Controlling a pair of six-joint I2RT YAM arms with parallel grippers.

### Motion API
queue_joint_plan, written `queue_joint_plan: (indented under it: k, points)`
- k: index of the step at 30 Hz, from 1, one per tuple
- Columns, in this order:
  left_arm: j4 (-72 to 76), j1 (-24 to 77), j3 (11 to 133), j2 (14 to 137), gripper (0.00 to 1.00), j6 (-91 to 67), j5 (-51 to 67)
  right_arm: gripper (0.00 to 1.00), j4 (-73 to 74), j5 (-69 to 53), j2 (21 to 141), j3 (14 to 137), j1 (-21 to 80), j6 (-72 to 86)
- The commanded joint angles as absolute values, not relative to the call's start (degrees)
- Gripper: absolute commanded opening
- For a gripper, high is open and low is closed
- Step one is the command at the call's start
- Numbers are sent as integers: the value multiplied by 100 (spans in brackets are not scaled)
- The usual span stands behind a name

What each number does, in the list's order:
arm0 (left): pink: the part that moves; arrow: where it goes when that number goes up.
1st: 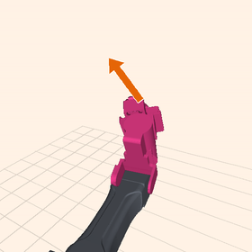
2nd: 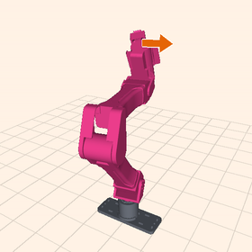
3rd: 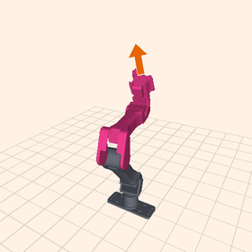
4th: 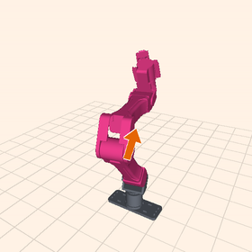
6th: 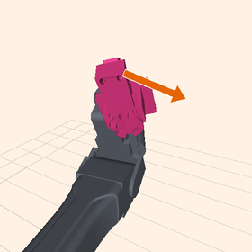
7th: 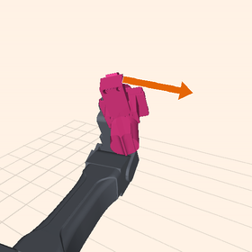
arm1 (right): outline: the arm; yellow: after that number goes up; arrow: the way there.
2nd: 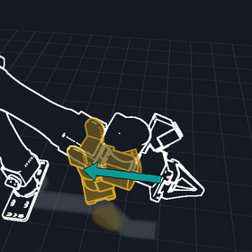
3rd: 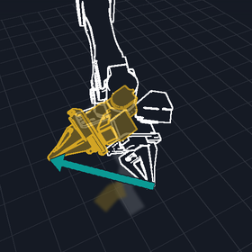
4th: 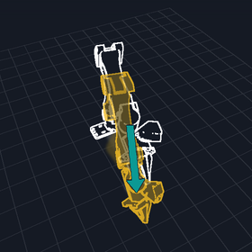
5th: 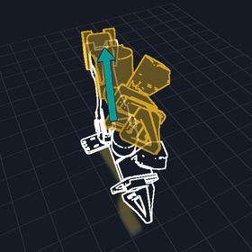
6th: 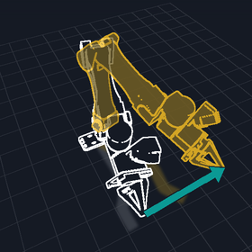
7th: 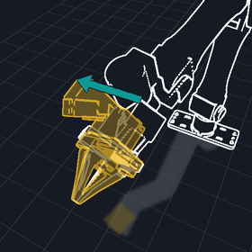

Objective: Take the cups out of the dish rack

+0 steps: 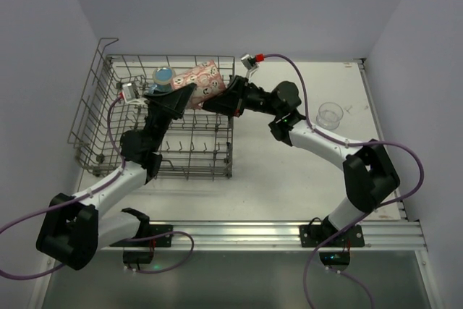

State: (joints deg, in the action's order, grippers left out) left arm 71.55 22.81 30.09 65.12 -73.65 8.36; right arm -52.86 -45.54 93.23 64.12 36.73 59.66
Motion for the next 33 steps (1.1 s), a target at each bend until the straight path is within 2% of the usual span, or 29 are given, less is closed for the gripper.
queue_joint_plan:
  k: [1, 6, 14, 23, 27, 29, 30, 32, 33]
  points:
    - [7876, 2373, 3120, 6495, 100, -7717, 1221, 0, -5291, -4395, 9018, 6478, 3709, 5476]
    - [7691, 2364, 3208, 6390, 100, -7428, 1353, 0, -5273, -4403, 8763, 6311, 3683, 5432]
    - [6487, 2005, 3603, 5801, 100, -6654, 1871, 0, -5703, -4447, 8473, 5942, 3577, 5703]
    - [7391, 941, 3401, 5994, 100, -7514, 2742, 0, -6354, -4517, 8253, 5423, 3331, 6161]
    - [7094, 598, 3278, 5846, 100, -7411, 2821, 0, -6293, -4465, 7911, 5099, 3173, 6205]
    - [6156, 458, 3462, 5740, 100, -7077, 2848, 0, -5987, -4447, 7552, 4791, 2954, 6109]
    - [5230, 440, 3585, 5591, 100, -6527, 2804, 0, -5777, -4412, 7411, 4712, 2814, 6013]
    - [4137, 457, 4172, 5476, 100, -5831, 2655, 0, -4444, -4202, 6868, 4614, 2734, 5233]
    - [2974, 457, 4410, 5423, 100, -5166, 2367, 0, -3847, -3810, 6708, 4666, 2707, 4908]
